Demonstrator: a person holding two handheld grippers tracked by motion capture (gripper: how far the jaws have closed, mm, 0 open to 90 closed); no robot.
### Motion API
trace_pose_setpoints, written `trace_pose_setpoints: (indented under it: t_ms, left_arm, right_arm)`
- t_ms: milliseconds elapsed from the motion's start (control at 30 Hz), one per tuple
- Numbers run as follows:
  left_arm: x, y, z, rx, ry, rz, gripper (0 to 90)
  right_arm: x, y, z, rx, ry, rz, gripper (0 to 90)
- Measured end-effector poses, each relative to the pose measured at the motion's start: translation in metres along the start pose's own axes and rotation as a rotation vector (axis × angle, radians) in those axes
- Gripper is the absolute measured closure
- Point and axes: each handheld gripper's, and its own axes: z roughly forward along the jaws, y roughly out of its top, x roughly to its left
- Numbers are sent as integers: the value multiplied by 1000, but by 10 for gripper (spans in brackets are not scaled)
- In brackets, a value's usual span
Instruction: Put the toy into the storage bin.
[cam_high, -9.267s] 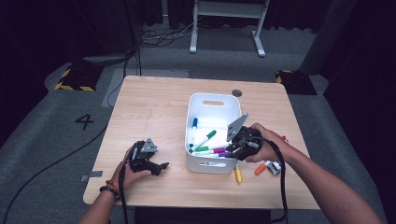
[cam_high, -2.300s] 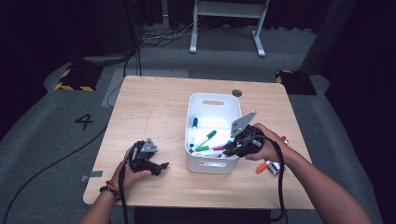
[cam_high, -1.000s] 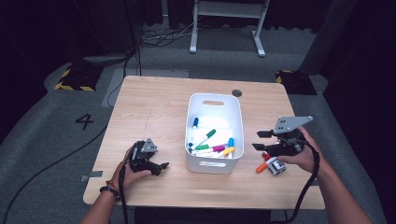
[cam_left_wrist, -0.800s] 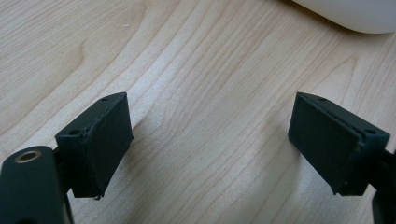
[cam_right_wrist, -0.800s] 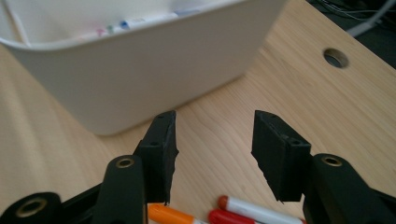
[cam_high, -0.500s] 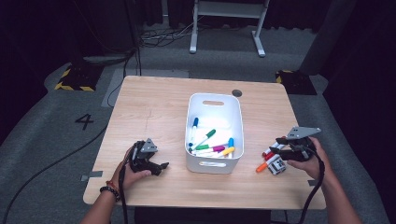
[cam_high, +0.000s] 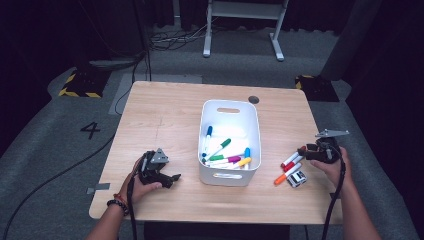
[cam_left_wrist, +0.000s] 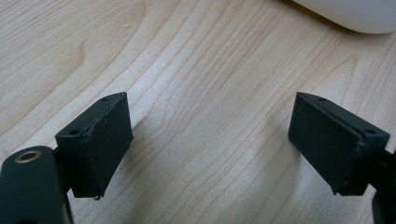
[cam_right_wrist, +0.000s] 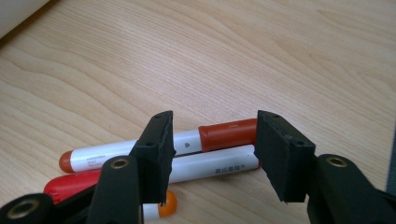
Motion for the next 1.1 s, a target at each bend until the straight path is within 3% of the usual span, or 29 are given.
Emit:
trace_pose_setpoints:
  t_ms: [67, 267, 633, 733, 867, 1100]
  left_arm:
    - [0, 0, 0, 0, -1, 0, 138]
    - [0, 0, 0, 0, 0, 0, 138]
    - [0, 0, 0, 0, 0, 0, 138]
    - [0, 0, 0, 0, 0, 0, 138]
    - [0, 0, 0, 0, 0, 0, 138]
    - [0, 0, 0, 0, 0, -1, 138]
  right_arm:
    - [-1, 0, 5, 17, -6, 5, 472]
    - [-2, 4, 17, 42, 46, 19, 454]
    - [0, 10, 29, 25, 103, 25, 431]
    - [3, 13, 33, 25, 114, 4, 429]
    - [12, 20, 39, 54, 99, -27, 431]
    - [27, 32, 49, 80, 81, -23, 463]
